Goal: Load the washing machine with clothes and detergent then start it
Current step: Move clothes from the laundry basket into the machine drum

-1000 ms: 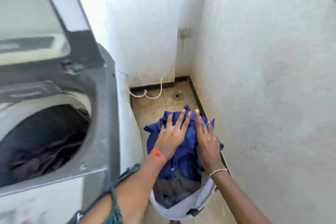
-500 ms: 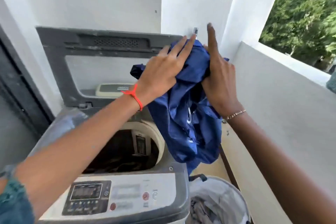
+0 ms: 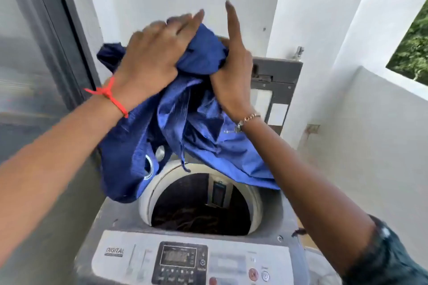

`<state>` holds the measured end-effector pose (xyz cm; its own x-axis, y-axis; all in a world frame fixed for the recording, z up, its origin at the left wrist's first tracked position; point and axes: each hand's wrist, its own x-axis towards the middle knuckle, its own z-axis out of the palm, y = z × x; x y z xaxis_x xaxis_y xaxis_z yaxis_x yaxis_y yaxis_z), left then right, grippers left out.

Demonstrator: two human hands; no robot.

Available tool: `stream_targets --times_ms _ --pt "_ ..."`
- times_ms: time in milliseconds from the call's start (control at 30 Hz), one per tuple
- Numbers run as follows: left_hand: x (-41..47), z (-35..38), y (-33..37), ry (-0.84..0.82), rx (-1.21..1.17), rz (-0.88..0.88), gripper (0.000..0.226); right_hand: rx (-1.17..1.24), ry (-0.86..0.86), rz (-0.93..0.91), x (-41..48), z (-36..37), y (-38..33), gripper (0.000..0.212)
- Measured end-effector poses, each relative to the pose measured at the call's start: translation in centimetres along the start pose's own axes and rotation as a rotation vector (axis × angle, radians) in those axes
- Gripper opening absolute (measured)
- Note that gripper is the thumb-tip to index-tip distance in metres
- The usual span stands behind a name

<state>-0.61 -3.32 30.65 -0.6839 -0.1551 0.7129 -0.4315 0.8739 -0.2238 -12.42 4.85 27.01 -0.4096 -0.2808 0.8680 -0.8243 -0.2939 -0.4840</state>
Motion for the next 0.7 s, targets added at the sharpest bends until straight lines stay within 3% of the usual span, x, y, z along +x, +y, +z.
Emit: stream_targets --times_ms 200,367,467,567,700 --pt "-11.9 14.6 4.0 -0.170 -0.096 -0.087 0.088 -0.128 -0.270 0.408 -14.7 2.2 8.8 0.079" --pt "-19.0 22.6 7.8 -0.406 -0.161 -0.144 0.071 -0.235 -0.496 0.567 -22.6 1.9 13.5 0.079" --pt "-21.1 24.6 9.3 -0.666 -0.134 -0.205 0.094 -0.359 -0.740 0.687 -25.0 1.1 16.0 0.083" --pt "-22.0 25.4 10.1 -0.807 -0.158 -0.152 0.101 -0.501 -0.966 0.753 -25.5 -0.4 17.7 0.100" --pt "-20.2 25.9 10.4 -0.781 -0.168 -0.089 0.111 -0.866 -0.908 0.585 -23.1 -4.1 19.6 0.113"
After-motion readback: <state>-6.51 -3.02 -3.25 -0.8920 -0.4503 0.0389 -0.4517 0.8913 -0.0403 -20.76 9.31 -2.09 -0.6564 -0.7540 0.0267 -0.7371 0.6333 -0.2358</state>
